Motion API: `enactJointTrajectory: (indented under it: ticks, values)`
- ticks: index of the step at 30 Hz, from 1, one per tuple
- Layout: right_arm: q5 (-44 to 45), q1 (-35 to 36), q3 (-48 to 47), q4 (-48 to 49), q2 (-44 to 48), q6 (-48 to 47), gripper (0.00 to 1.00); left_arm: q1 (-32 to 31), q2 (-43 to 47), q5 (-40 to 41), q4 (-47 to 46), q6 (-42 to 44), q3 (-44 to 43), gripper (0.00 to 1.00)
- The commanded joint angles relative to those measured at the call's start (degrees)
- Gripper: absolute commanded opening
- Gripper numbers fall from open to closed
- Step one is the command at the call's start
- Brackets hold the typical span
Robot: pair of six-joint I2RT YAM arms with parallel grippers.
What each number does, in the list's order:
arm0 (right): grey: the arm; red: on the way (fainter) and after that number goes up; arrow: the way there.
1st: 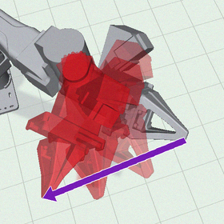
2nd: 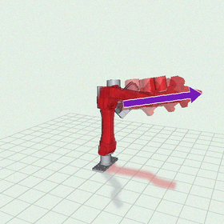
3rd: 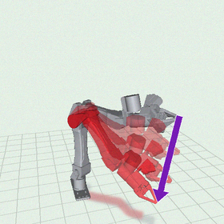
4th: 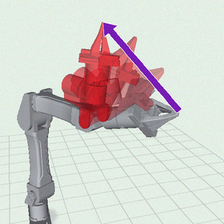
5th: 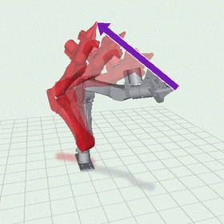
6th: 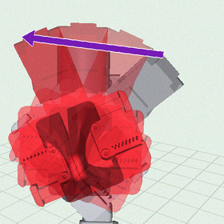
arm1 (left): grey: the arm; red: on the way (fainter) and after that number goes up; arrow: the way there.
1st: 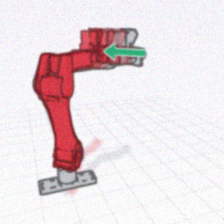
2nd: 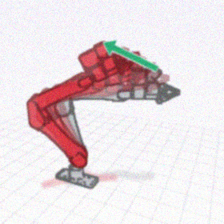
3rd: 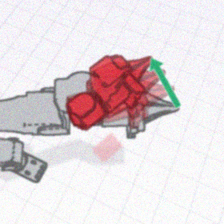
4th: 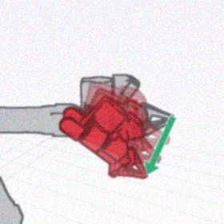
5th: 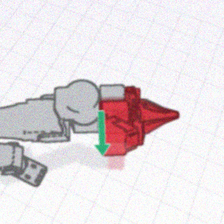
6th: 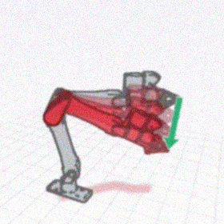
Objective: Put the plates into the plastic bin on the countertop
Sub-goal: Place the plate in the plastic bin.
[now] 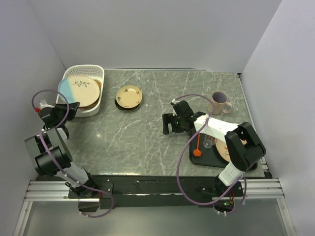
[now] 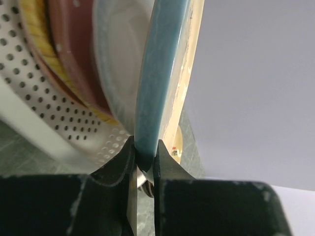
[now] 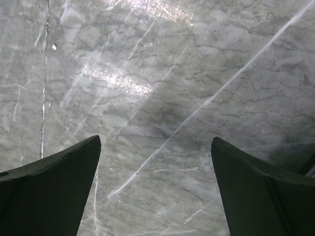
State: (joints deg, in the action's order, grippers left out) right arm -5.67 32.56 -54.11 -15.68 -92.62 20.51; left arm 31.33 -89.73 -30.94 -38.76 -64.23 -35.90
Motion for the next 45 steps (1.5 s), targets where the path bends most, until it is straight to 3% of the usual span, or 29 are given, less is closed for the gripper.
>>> enactJointTrajectory:
  ticks: [1, 7, 10, 13, 15, 16, 25, 27, 40, 45]
  values:
    - [0.05, -0.39, -0.65, 0.21, 2.36, -0.39, 1.0, 0.4, -1.05, -0.88, -10.28, -1.51, -4.79, 0.01]
    - [0.22, -0.39, -0.39, 0.04, 2.44, -0.39, 1.0, 0.4, -4.13, -1.49, -11.6, -3.45, -6.29, 0.01]
    - [0.22, -0.39, -0.38, 0.04, 2.27, -0.21, 1.0, 0.48, -4.66, -1.23, -10.55, -3.36, -7.08, 0.11]
    - [0.05, -0.47, -0.47, -0.05, 2.18, -0.3, 1.0, 0.4, -4.66, -0.62, -9.49, -2.75, -7.6, 0.33]
    - [0.13, -0.48, -0.56, -0.05, 2.09, -0.3, 1.0, 0.4, -4.66, -0.44, -8.44, -2.31, -8.13, 0.4]
    - [0.05, -0.39, -0.65, -0.14, 2.18, -0.3, 1.0, 0.4, -4.75, -0.35, -8.17, -1.87, -8.31, 0.51]
    - [0.13, -0.47, -0.47, -0.14, 2.71, -0.12, 1.0, 0.48, -4.22, -1.84, -4.83, -2.65, -9.1, 0.94]
    - [0.05, -0.48, -0.47, -0.05, 2.71, -0.12, 1.0, 0.48, -3.87, -1.76, -4.04, -2.75, -8.4, 0.99]
    - [-1.18, -0.48, -1.09, 0.65, 2.44, 0.23, 1.0, 0.05, 6.06, 14.39, 21.17, 11.38, -9.98, 0.99]
    - [-2.85, -0.39, -2.32, 1.18, 1.04, 0.58, 1.0, -0.48, 8.25, 16.96, 27.86, 15.36, -11.12, 0.99]
